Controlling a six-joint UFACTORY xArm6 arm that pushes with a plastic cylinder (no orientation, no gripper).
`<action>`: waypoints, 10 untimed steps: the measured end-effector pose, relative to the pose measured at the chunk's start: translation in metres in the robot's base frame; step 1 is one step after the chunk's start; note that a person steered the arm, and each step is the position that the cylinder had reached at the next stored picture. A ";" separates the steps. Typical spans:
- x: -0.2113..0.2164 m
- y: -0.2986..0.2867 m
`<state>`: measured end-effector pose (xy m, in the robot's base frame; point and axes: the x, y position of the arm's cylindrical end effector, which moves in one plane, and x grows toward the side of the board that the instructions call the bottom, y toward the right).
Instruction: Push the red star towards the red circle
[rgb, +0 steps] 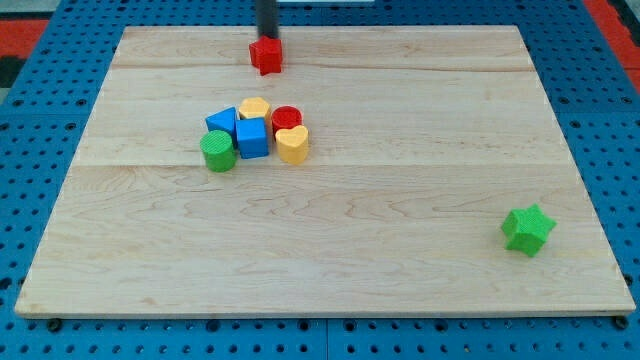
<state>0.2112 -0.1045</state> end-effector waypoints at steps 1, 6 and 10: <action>0.015 -0.022; 0.015 0.072; 0.075 0.088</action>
